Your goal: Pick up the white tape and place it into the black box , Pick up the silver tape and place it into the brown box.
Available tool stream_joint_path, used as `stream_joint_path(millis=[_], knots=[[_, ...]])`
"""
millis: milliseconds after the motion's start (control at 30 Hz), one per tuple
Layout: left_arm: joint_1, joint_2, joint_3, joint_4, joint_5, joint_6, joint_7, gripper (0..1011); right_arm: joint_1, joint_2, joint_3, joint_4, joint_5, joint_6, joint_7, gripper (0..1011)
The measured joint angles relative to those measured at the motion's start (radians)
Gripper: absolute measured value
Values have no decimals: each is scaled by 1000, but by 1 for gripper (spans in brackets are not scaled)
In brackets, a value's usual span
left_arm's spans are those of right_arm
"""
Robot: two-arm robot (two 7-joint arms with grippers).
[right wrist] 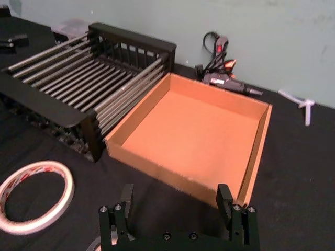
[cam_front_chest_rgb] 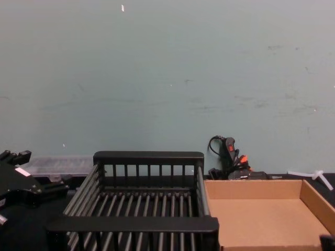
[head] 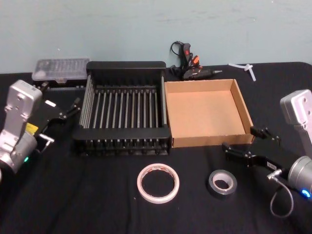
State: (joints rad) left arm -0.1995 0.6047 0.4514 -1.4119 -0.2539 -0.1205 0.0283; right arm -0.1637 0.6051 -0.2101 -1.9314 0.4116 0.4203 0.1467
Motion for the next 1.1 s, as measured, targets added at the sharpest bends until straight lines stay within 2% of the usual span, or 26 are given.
stream_joint_path(millis=[400, 833, 1100], knots=[[0, 0, 0, 0, 0, 0, 0, 1001, -51, -1, 23, -37, 1, 82, 15, 1002], [0, 0, 0, 0, 0, 0, 0, 1001, -84, -1, 32, -50, -21, 128, 41, 1002], [0, 0, 0, 0, 0, 0, 0, 1001, -76, -14, 31, -30, -37, 143, 56, 1002]])
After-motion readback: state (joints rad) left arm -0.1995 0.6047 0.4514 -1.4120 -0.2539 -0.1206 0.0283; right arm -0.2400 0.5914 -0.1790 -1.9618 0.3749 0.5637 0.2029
